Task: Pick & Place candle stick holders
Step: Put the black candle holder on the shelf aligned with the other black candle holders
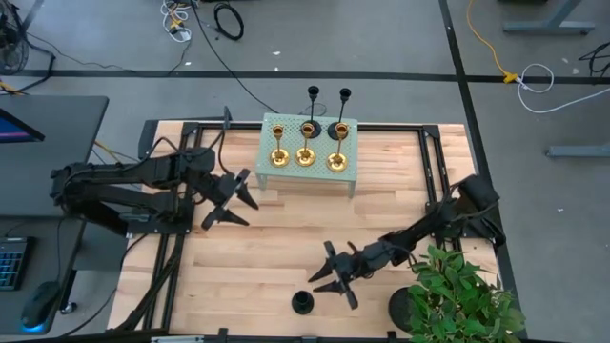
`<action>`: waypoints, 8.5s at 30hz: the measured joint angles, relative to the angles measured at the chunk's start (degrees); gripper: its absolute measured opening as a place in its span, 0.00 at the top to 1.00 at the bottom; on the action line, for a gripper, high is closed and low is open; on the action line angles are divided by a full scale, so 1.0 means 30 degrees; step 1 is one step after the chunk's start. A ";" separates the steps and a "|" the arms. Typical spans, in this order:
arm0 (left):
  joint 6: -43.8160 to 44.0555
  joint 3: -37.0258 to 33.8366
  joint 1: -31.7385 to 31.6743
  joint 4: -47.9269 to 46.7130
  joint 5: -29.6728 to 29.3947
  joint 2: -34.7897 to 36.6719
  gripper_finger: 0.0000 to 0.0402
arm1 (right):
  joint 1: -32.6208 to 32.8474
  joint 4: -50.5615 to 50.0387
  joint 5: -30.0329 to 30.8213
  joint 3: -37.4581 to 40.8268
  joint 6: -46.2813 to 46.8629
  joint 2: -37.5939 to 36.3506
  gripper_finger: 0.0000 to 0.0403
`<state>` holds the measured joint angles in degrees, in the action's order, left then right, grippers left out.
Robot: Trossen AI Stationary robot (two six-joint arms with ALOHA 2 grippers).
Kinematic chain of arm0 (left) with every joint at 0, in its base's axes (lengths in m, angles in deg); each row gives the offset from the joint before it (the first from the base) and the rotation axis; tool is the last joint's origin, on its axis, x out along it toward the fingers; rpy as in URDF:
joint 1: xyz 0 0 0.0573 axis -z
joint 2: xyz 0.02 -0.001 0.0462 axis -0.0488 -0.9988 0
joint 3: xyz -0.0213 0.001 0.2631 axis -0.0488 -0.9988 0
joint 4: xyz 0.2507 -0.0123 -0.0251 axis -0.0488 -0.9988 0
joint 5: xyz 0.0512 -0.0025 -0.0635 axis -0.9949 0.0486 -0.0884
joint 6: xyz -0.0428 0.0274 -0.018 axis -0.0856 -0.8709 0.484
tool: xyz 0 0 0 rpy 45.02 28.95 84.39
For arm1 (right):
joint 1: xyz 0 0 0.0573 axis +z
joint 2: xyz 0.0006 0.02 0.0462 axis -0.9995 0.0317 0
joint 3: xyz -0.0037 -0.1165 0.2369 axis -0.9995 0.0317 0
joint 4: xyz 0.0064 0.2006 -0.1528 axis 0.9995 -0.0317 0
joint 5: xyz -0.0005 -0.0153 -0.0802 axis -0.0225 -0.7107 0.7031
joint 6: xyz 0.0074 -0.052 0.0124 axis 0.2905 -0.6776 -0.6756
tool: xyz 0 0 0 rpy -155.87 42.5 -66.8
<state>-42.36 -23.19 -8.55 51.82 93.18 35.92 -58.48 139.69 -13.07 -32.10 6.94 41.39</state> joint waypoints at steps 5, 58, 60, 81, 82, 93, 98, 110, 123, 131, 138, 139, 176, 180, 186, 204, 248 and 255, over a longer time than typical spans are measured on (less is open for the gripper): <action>0.0018 0.0000 0.0286 0.0000 -0.0007 0.0000 0.41 | 0.0570 -0.0047 0.0646 -0.0997 -0.0165 0.0848 0.69; 0.0878 0.0000 0.0283 0.0015 -0.0525 -0.0007 0.41 | 0.0409 -0.0286 0.2465 -0.3564 -0.2387 0.3897 0.99; 0.0865 0.0000 0.0283 0.0015 -0.0525 -0.0007 0.41 | 0.0175 -0.0291 0.2370 -0.3564 -0.2393 0.3891 0.99; 0.0816 0.0000 0.0283 0.0035 -0.2225 -0.0007 0.41 | -0.3405 -0.7796 0.1008 -0.3535 -0.5063 -0.2019 1.00; 0.0816 0.0000 0.0283 0.0079 -0.2237 -0.0007 0.41 | -0.3640 -0.8279 0.1001 -0.3535 -0.5356 -0.2627 1.00; 0.0781 -0.0007 0.0290 0.2838 -0.2900 0.0000 0.41 | -0.7184 -1.0794 0.1022 -0.3535 -0.6733 -0.8553 1.00; 0.0729 -0.0007 0.0290 0.3967 -0.5369 0.0000 0.41 | -0.8663 -1.0385 0.0197 -0.3535 -0.6721 -0.9373 1.00; 0.0124 -0.0007 0.0288 0.5043 -0.8591 -0.0022 0.41 | -1.1127 -0.9087 -0.2616 -0.4162 -0.5298 -0.8745 1.00; -0.0018 -0.0012 0.0270 0.7025 -1.1520 -0.1860 0.41 | -1.1380 -1.3306 -0.3773 -0.9874 -0.5694 -0.4520 1.00; -0.0519 -0.0015 0.0275 0.7528 -1.1536 -0.1898 0.41 | -1.1518 -1.2905 -0.4063 -1.0198 -0.5738 -0.3921 1.00; -0.0517 -0.0015 0.0275 0.7694 -1.1533 -0.1894 0.41 | -1.1539 -1.2505 -0.4058 -1.0201 -0.5717 -0.3921 1.00; -0.0517 -0.0015 0.0275 0.7694 -1.1533 -0.1894 0.41 | -1.1539 -1.2396 -0.4056 -1.0201 -0.5717 -0.3917 1.00; -0.0495 -0.0007 0.0261 0.9551 -1.1681 -0.3643 0.91 | -1.1684 -1.2000 -0.4582 -1.0208 -0.5549 -0.3141 1.00; -0.0379 -0.0007 0.0261 0.9530 -1.1686 -0.3643 0.97 | -1.1684 -1.2011 -0.4580 -1.0208 -0.5637 -0.3149 0.99; -0.0175 -0.0007 0.0261 0.9450 -1.1717 -0.3643 0.97 | -1.1677 -1.2124 -0.4580 -1.0208 -0.5780 -0.3156 0.99; -0.0194 -0.0007 0.0261 0.9358 -1.2376 -0.3585 0.97 | -1.1677 -1.2140 -0.4515 -1.0208 -0.5991 -0.3170 0.62; -0.3079 0.0000 -0.9518 0.6326 -0.9624 -0.0849 0.97 | -0.7894 -2.6320 -0.3050 -1.0196 -0.6400 -0.9904 0.54; -0.2462 0.0000 -1.1127 0.9006 -0.6694 -0.3234 0.97 | -0.7243 -2.7408 -0.2774 -0.9981 -0.5670 -1.0251 0.54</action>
<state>-49.75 -23.19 -41.93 78.83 73.10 26.22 -80.21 57.47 -21.39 -62.04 -10.07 10.63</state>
